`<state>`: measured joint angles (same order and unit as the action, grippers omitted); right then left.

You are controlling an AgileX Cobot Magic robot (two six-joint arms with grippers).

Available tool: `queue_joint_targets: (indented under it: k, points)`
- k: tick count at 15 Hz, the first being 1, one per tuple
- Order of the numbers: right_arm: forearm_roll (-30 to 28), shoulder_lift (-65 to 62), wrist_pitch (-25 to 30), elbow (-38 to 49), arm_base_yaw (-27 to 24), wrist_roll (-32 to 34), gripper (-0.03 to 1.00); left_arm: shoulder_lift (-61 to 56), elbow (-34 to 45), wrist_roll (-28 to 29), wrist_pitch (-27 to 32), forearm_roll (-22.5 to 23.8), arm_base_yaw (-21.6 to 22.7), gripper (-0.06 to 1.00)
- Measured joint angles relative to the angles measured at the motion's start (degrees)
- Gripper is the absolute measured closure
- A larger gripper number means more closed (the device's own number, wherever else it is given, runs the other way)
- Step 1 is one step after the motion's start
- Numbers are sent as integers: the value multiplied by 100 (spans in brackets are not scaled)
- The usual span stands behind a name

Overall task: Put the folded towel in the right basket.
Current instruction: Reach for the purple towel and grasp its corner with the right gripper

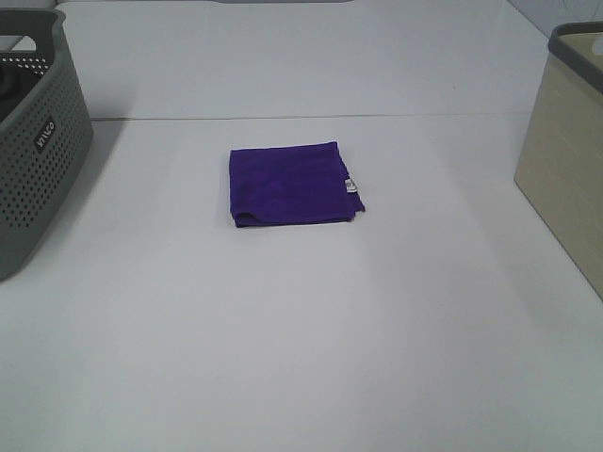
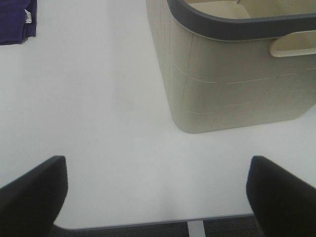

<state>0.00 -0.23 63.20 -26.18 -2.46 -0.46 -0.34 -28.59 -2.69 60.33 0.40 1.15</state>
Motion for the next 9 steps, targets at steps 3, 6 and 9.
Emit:
queue_joint_targets:
  k: [3, 6, 9]
  points:
    - [0, 0, 0, 0, 0, 0, 2, 0, 0, 0, 0, 0, 0, -5]
    - [0, 0, 0, 0, 0, 0, 2, 0, 0, 0, 0, 0, 0, -5]
    - [0, 0, 0, 0, 0, 0, 2, 0, 0, 0, 0, 0, 0, -5]
